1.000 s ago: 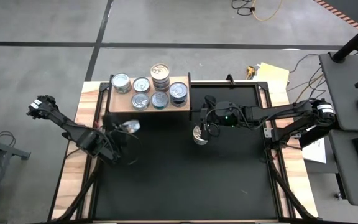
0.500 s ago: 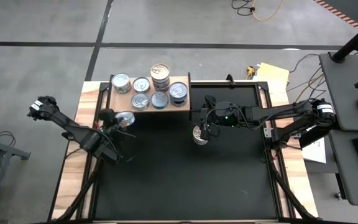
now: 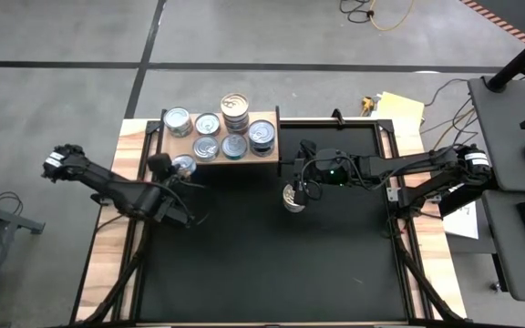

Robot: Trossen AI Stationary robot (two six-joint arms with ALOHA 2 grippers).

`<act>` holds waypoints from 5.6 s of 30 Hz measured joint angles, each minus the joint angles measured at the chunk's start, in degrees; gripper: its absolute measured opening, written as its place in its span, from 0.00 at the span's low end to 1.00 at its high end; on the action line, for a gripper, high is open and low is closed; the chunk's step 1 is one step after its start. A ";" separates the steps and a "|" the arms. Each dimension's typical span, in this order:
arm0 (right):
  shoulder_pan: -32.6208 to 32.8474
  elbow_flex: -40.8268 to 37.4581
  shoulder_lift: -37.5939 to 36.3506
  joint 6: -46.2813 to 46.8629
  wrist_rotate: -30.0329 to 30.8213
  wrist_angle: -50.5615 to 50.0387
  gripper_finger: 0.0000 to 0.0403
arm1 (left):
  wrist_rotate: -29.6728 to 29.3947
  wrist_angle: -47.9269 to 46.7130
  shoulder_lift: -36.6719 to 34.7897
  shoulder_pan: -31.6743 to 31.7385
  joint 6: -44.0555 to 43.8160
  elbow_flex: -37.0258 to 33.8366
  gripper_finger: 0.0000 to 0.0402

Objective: Stack canned seafood by type on shelf
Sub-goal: Put the yellow/blue tuna can on the shelf

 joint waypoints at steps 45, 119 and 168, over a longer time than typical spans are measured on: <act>0.00 -0.15 0.02 0.00 0.01 -0.05 0.53 | -0.03 0.00 2.77 12.02 -0.09 -0.07 0.32; 0.00 -0.15 0.04 0.96 -0.02 -0.04 0.65 | 0.00 5.16 2.70 13.03 0.37 -0.07 0.72; 0.02 -0.15 0.04 1.49 -0.04 -0.63 0.69 | 3.49 5.97 2.33 19.41 8.46 7.12 0.72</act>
